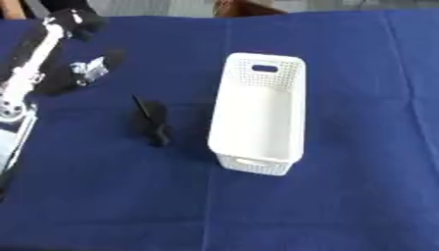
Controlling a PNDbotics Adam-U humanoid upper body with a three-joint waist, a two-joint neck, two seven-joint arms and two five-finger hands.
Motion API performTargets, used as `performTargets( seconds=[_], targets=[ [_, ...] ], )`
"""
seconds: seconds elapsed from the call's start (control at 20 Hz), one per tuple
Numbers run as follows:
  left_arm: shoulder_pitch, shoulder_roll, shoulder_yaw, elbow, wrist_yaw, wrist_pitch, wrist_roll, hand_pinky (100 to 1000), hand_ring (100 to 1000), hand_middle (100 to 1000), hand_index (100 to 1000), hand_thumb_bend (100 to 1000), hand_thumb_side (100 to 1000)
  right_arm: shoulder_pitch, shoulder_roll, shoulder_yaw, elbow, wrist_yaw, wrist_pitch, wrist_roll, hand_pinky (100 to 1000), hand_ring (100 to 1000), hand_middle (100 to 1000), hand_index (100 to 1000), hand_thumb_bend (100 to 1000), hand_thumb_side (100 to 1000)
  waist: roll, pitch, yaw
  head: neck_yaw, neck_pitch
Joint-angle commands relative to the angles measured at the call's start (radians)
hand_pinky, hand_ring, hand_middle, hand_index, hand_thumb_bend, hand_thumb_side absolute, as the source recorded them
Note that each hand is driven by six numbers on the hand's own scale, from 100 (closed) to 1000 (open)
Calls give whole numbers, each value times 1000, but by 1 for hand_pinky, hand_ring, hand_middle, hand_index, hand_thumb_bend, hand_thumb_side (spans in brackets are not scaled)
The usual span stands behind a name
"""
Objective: Pick up objects on the table and place them in the box.
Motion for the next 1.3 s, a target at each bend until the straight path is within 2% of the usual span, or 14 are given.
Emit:
performTargets(
  seconds=[0.05, 0.35, 1.3],
  targets=[
    [-18, 35, 0, -35, -54, -13, -68, 763, 757, 764, 818, 899, 614, -6, -26, -9, -11, 3, -1, 2, 597, 707, 814, 943, 100, 792, -2, -20, 1, 14, 0],
    [-23, 33, 8, -58, -78, -22, -124, 770, 760, 765, 824, 910, 613, -5, -23, -11, -10, 3, 0, 1, 597, 708, 815, 943, 100, 792, -2, -19, 3, 15, 0],
    [-18, 3, 5, -46, -36, -44, -124, 763, 754, 759, 825, 892, 666, -1, -16, -17, -11, 6, -1, 1, 597, 706, 812, 940, 100, 792, -3, -18, 0, 20, 0]
  ],
)
